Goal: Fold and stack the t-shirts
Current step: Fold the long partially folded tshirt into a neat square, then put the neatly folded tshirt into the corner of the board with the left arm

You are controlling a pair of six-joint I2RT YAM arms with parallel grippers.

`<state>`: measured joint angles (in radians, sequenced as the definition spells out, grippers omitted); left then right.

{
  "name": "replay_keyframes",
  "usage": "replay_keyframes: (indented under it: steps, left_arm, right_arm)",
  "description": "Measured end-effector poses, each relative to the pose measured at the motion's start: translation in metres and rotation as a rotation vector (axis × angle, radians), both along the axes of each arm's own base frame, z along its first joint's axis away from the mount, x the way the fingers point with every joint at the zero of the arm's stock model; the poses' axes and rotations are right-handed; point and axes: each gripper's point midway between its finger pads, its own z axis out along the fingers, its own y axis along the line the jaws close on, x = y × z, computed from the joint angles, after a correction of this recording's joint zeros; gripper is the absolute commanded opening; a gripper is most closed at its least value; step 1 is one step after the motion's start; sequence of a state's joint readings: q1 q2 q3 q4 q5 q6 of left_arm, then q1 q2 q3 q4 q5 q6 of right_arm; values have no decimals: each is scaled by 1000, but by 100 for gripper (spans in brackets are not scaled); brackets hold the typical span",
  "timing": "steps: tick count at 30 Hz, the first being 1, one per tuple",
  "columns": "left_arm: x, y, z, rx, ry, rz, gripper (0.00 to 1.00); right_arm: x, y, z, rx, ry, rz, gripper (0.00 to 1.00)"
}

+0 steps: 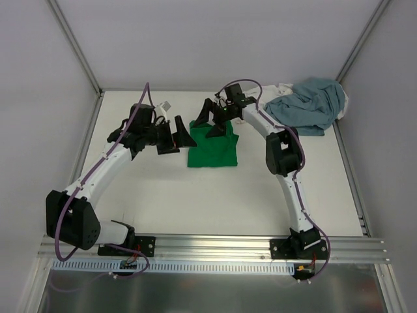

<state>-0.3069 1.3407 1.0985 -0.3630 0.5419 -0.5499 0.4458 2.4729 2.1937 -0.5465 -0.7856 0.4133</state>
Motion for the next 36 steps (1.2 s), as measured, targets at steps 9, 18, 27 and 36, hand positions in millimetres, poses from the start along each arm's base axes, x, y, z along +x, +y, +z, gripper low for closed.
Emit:
replay_keyframes:
  steps: [9,18,27,36]
  left_arm:
    - [-18,6,-2,13,15,-6,99]
    - [-34,13,6,26,-2,-9,99]
    - [-23,15,1,39,-43,13,99]
    - [-1,7,-7,22,-69,27,99]
  right_arm:
    - [24,-11,-33,15,53,-64,99]
    - [62,-21,-30,70,-3,-126,100]
    - [63,-47,-3,63,-65,-144,99]
    - [27,-61,90,92,-217,-105,99]
